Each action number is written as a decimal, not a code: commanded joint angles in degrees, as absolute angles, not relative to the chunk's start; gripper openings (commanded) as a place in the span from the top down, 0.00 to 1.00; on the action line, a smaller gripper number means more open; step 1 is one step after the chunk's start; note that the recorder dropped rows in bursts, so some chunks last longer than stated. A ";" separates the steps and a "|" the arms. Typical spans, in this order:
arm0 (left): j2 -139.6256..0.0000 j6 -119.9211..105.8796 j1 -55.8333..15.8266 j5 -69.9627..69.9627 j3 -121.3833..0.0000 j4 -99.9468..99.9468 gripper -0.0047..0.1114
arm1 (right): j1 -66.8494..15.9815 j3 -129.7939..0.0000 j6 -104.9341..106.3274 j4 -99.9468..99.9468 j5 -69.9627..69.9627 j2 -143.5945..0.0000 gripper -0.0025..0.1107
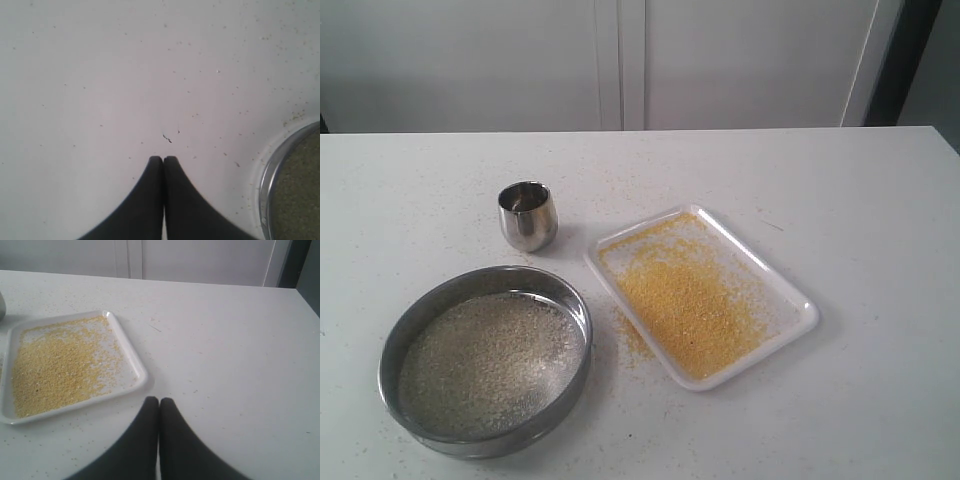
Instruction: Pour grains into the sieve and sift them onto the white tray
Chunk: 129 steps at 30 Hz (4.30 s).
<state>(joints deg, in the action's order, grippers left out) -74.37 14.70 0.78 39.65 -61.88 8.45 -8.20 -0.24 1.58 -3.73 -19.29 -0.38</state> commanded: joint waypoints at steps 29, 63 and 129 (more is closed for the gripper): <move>-35.66 14.76 0.98 38.44 -61.68 10.12 0.96 | -8.28 0.00 1.49 -3.10 -19.18 0.00 0.98; -16.00 0.00 4.00 20.59 -25.97 -2.72 0.96 | -8.28 0.00 1.49 -3.10 -19.18 0.00 0.98; 0.00 0.00 6.60 13.31 0.00 -5.52 0.96 | -8.28 0.00 1.49 -3.10 -19.18 0.00 0.98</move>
